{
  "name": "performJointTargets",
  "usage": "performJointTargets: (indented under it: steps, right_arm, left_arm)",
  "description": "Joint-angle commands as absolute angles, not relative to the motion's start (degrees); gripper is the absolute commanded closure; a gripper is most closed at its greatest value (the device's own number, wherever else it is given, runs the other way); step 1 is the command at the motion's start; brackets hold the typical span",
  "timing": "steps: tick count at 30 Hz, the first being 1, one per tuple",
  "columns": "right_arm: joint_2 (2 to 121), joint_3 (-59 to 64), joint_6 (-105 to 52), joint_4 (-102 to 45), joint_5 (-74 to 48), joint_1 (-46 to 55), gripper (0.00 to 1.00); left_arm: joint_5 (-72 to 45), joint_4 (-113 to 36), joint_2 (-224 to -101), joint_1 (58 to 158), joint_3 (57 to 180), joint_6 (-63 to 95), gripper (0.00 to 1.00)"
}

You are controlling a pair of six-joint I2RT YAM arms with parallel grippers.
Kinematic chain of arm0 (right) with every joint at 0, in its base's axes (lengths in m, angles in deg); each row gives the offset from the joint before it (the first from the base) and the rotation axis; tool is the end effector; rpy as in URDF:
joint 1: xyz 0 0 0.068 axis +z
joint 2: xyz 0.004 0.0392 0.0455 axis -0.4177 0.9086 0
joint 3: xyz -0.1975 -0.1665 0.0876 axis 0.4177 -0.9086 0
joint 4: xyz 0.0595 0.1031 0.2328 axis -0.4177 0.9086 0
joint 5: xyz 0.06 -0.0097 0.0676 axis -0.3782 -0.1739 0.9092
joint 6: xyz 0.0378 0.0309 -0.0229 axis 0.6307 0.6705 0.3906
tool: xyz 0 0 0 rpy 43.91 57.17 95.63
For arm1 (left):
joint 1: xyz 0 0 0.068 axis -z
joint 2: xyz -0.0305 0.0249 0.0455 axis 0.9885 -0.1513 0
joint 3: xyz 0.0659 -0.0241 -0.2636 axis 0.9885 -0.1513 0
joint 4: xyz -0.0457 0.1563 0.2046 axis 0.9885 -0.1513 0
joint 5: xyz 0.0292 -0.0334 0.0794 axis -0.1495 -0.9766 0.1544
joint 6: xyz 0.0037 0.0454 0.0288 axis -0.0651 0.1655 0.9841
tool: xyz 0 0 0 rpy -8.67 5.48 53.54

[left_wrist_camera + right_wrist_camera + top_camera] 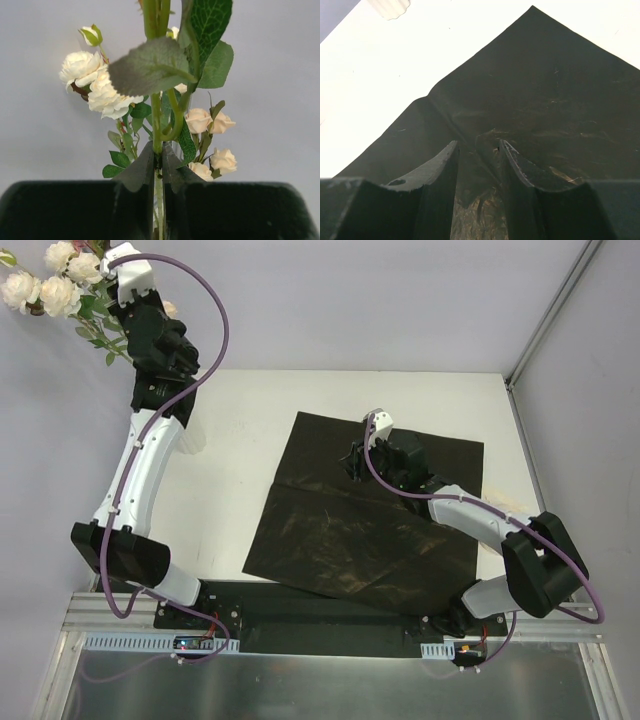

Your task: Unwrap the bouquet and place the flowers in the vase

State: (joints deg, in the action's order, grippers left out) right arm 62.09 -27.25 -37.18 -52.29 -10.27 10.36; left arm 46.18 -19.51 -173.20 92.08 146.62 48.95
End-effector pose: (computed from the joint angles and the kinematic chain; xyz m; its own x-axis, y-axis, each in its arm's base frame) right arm 0.2595 0.1896 0.2565 -0.1260 -0.1739 -0.9767 -0.7146 0.6988 -0.0323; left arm 0.3047 -0.0297 0.5491 0.3408 0.1653 -0.9255 -0.6803 0.7228 -0.1214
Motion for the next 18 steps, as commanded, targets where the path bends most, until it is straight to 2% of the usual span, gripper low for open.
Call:
performJointTargets:
  steps: [1, 14, 18]
  right_arm:
    - [62.4, -24.6, -37.9, -53.9, -9.0, 10.0, 0.60]
    - [62.9, -24.5, -38.0, -53.9, -9.0, 9.8, 0.60]
    - [63.1, -24.5, -38.0, -53.9, -8.9, 9.7, 0.60]
  left_arm:
    - [48.3, -16.4, -174.0, 91.1, 145.9, 47.2, 1.00]
    - [52.3, -17.4, -175.7, 90.3, 135.6, 38.1, 0.95]
    - [52.4, -19.7, -175.6, 90.3, 132.9, 35.2, 0.82]
